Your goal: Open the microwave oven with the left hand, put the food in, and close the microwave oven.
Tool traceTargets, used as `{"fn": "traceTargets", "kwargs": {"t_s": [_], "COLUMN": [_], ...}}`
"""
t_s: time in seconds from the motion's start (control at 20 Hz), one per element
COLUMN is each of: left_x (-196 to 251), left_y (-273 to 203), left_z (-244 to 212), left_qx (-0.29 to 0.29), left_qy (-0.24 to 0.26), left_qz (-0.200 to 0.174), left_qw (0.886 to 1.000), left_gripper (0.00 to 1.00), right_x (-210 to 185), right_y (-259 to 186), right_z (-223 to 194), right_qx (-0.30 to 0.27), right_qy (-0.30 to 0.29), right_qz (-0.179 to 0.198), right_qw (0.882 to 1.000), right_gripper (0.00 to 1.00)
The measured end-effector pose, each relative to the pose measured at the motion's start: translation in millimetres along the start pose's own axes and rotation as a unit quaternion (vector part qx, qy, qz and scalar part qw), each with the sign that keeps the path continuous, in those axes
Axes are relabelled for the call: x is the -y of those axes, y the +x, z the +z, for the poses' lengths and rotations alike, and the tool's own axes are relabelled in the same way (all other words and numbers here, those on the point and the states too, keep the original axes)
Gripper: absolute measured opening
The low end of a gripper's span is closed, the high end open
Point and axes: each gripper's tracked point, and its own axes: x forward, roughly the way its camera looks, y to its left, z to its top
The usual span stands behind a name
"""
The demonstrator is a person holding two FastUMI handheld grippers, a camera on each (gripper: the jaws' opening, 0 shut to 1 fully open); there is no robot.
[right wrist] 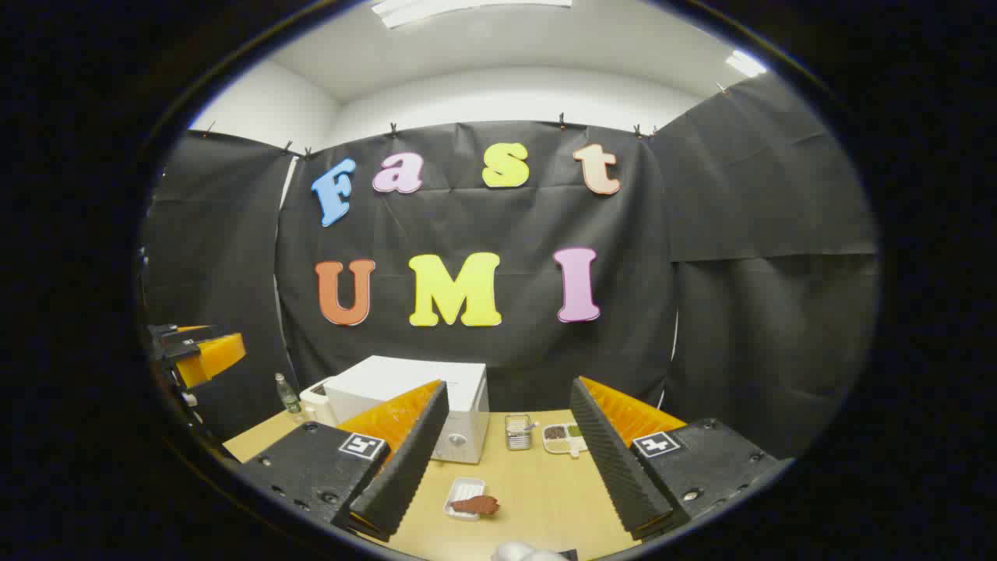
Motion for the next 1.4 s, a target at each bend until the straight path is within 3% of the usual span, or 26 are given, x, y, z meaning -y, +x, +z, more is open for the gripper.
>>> {"fn": "traceTargets", "kwargs": {"t_s": [0.05,0.1,0.55,0.6,0.65,0.8,1.4], "left_x": [-2,-4,-7,-6,-7,-4,90], "left_y": [0,1,6,8,9,16,98], "left_z": [0,0,-3,-4,-5,-11,-157], "left_qx": [0.000,0.000,-0.003,-0.002,0.000,0.015,-0.029], "left_qy": [0.000,0.001,0.006,0.009,0.013,0.030,0.003], "left_qz": [0.002,0.004,0.007,0.008,0.011,0.012,-0.058], "left_qw": [1.000,1.000,1.000,1.000,1.000,0.999,0.998], "left_gripper": [0.88,0.87,0.87,0.88,0.95,0.95,0.95], "right_x": [1,-1,-6,-3,-3,-3,44], "right_y": [1,2,10,11,12,14,13], "right_z": [2,3,2,0,0,0,11], "right_qx": [0.001,0.003,0.001,0.001,0.001,0.001,-0.008], "right_qy": [-0.002,-0.003,-0.004,-0.005,-0.005,-0.005,-0.002], "right_qz": [-0.002,0.000,0.003,0.002,0.001,0.005,-0.017], "right_qw": [1.000,1.000,1.000,1.000,1.000,1.000,1.000], "right_gripper": [0.92,0.92,0.92,0.92,0.92,0.92,0.92]}}
